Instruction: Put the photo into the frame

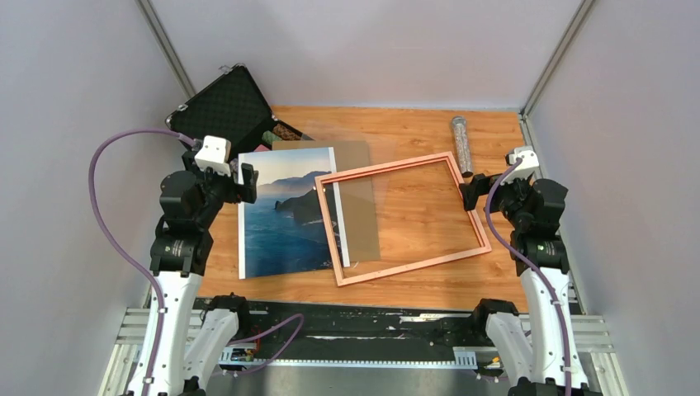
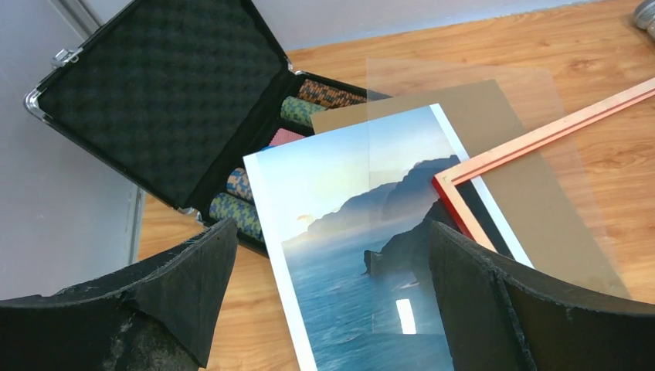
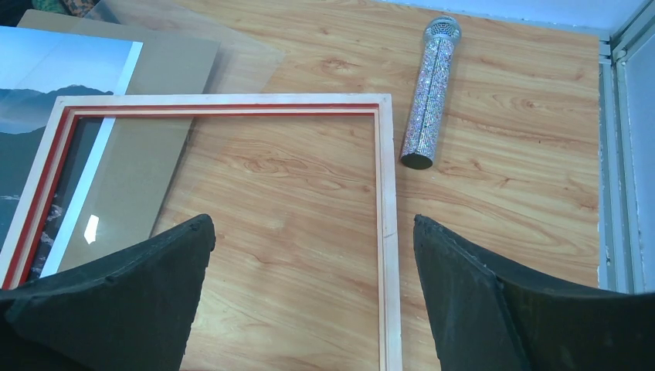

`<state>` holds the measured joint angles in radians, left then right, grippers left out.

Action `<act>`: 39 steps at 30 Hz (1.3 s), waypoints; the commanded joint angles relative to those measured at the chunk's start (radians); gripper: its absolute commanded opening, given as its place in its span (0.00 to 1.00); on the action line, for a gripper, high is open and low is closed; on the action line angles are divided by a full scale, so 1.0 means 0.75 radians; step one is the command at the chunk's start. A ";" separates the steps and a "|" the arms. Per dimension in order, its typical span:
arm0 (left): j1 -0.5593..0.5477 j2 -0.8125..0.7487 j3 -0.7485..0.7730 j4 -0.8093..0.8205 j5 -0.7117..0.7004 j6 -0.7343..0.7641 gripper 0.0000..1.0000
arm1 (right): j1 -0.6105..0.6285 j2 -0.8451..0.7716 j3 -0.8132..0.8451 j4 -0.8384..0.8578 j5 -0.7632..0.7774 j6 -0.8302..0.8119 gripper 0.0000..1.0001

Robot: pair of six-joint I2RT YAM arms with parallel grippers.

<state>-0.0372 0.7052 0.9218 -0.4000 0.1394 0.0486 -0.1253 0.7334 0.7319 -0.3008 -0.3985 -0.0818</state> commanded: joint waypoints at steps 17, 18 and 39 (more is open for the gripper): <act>0.002 -0.010 -0.026 0.063 -0.016 0.013 1.00 | 0.004 -0.042 -0.010 0.025 -0.002 -0.025 1.00; 0.002 -0.012 -0.026 0.063 -0.009 0.013 1.00 | 0.005 -0.045 -0.006 0.021 -0.004 -0.024 1.00; 0.002 -0.018 -0.040 0.059 0.101 -0.008 1.00 | 0.003 0.718 0.158 -0.011 0.253 -0.222 0.82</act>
<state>-0.0372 0.7013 0.8978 -0.3985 0.1913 0.0467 -0.1253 1.1946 0.7849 -0.3077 -0.2058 -0.1970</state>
